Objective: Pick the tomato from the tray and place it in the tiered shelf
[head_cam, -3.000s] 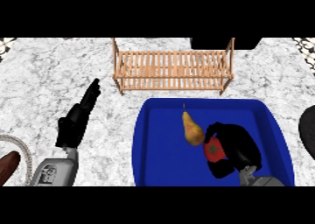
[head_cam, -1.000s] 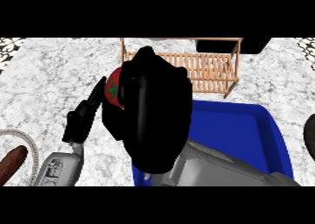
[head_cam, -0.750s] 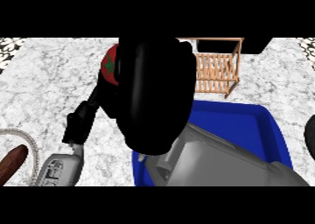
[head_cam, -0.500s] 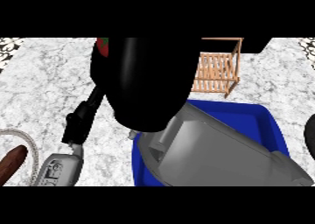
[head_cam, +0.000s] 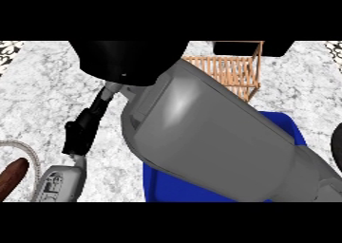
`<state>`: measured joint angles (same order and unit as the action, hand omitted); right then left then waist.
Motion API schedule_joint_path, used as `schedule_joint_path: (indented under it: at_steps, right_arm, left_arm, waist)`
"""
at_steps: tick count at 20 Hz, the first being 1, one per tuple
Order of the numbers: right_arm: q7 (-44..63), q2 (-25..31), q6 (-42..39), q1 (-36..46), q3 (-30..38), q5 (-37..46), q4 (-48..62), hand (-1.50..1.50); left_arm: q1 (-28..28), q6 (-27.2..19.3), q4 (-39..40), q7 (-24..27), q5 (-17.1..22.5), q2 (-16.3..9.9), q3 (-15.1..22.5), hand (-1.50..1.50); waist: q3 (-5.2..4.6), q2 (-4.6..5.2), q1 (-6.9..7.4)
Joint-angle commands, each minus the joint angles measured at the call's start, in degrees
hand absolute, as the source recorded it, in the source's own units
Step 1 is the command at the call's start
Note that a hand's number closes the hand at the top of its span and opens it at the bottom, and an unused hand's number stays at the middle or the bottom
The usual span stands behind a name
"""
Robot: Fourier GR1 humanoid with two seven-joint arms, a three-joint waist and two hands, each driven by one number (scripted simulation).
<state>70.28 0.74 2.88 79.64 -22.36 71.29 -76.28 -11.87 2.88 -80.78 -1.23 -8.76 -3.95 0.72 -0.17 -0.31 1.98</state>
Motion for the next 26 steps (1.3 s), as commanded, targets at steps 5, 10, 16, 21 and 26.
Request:
schedule_joint_path:
  at_steps: [5,10,16,21,26]
  right_arm:
    - [10.8,-0.7,-2.0,6.6,1.6,0.6,8.3,1.5]
    - [2.6,-0.7,1.6,5.4,0.7,4.4,16.8,1.5]
    - [-1.7,-0.5,11.1,2.0,5.5,7.9,22.7,1.5]
    - [-4.2,-0.7,26.5,-2.8,9.3,4.8,16.3,1.5]
    - [-10.1,-0.7,32.6,-4.1,13.9,4.0,21.4,1.5]
  left_arm:
    - [0.3,-1.8,0.1,1.5,-1.6,0.9,0.7,0.0]
    - [2.0,-2.7,-0.5,1.8,-2.0,1.8,1.1,0.0]
    - [0.3,-1.2,-2.0,-1.1,-0.5,0.6,0.0,0.0]
    - [-0.4,-1.9,0.8,1.0,-1.5,1.0,0.3,0.0]
    - [1.2,-0.9,-1.8,-0.1,-1.1,1.2,1.2,0.0]
  waist:
    - [0.05,0.21,-0.38]
    - [0.08,0.43,-0.6]
    - [0.14,0.54,-0.83]
    - [0.17,0.93,-0.58]
    - [0.15,0.75,-0.25]
